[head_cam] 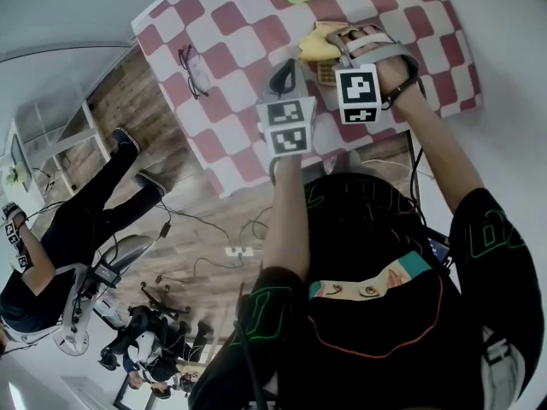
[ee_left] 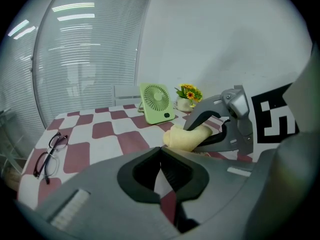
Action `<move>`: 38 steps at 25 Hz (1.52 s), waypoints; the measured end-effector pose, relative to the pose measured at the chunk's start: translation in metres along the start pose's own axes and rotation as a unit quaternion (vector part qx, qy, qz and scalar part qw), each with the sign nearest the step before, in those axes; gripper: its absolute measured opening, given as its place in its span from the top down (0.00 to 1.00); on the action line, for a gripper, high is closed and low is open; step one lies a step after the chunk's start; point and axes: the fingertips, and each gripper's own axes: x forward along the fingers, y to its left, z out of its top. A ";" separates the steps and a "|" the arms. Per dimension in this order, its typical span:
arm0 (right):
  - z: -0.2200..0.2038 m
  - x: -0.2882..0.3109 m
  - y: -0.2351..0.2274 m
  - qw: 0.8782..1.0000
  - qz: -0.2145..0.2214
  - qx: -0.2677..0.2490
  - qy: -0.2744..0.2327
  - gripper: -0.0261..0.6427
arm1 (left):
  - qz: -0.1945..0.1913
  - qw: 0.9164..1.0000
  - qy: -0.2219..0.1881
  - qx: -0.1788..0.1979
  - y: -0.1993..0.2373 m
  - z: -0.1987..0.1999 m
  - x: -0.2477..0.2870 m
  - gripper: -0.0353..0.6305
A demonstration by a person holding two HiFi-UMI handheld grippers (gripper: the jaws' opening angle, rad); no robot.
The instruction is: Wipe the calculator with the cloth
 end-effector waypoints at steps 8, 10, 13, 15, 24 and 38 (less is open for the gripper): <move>0.008 -0.011 0.016 1.000 -0.006 -0.011 -0.007 0.78 | 0.009 1.000 -0.002 -0.010 -0.005 -0.012 -0.009 0.93; 0.011 -0.015 0.020 1.000 -0.008 -0.015 -0.008 0.78 | 0.010 1.000 -0.004 -0.011 -0.006 -0.013 -0.010 0.93; 0.015 -0.019 0.028 1.000 -0.008 -0.019 -0.009 0.78 | 0.010 1.000 -0.004 -0.012 -0.009 -0.015 -0.012 0.93; 0.017 -0.022 0.032 1.000 -0.006 -0.020 -0.011 0.78 | 0.012 1.000 -0.006 -0.013 -0.010 -0.016 -0.014 0.93; 0.030 -0.037 0.058 0.999 0.003 -0.021 -0.027 0.78 | 0.022 0.999 -0.016 -0.026 -0.013 -0.021 -0.024 0.93; 0.029 -0.070 0.061 0.956 0.059 0.243 -0.152 0.76 | 0.060 0.994 -0.069 -0.063 -0.024 -0.027 -0.059 0.93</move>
